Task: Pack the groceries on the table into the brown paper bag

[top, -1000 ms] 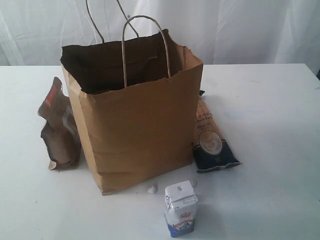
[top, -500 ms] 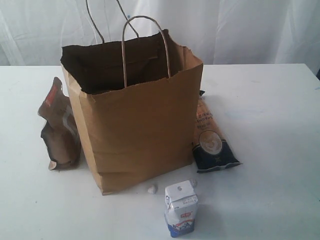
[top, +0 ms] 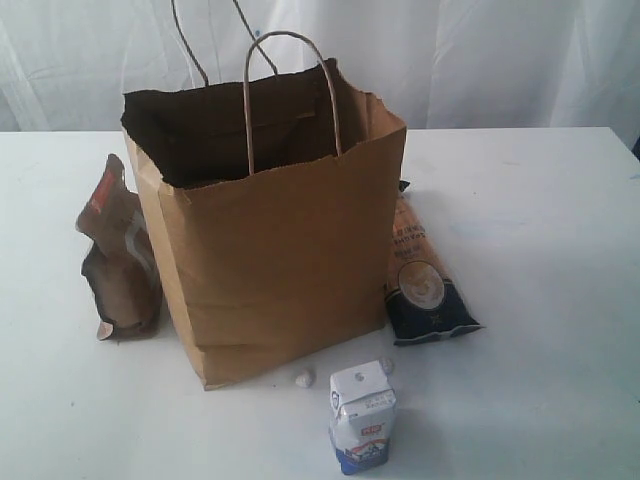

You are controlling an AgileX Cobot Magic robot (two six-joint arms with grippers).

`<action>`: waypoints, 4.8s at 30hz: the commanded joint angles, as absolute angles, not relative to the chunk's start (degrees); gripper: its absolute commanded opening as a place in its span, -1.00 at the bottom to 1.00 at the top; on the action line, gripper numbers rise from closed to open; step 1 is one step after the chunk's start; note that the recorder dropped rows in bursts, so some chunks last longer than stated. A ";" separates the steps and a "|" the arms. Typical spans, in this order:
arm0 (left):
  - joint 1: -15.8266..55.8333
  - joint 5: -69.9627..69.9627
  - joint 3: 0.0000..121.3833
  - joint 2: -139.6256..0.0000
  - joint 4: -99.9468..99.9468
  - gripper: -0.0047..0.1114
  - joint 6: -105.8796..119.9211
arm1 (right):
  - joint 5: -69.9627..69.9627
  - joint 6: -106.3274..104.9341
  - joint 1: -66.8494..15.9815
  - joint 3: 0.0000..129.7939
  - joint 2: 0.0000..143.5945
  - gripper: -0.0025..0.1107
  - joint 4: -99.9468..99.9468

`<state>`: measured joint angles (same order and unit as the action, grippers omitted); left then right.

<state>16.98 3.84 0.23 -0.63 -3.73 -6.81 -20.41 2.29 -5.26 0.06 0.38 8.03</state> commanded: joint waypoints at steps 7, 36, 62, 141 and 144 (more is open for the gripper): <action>16.69 -2.13 0.00 0.00 -1.66 -0.92 -2.81 | -19.71 2.24 -5.11 0.00 0.00 -0.96 7.85; 16.69 -2.23 0.00 0.00 -1.66 -0.92 -2.81 | -16.65 2.64 -5.11 0.00 0.00 -0.96 9.63; 16.69 -2.23 0.00 0.00 -1.66 -0.92 -2.67 | -15.11 15.47 -5.55 13.09 0.00 -0.96 15.83; 16.69 -1.84 0.00 0.00 -1.66 -0.92 -2.68 | -52.18 1.82 -43.65 55.41 76.02 0.50 4.64; 16.69 -1.84 0.00 0.00 -1.66 -0.92 -2.68 | -50.04 2.88 -44.52 56.37 79.83 0.50 4.12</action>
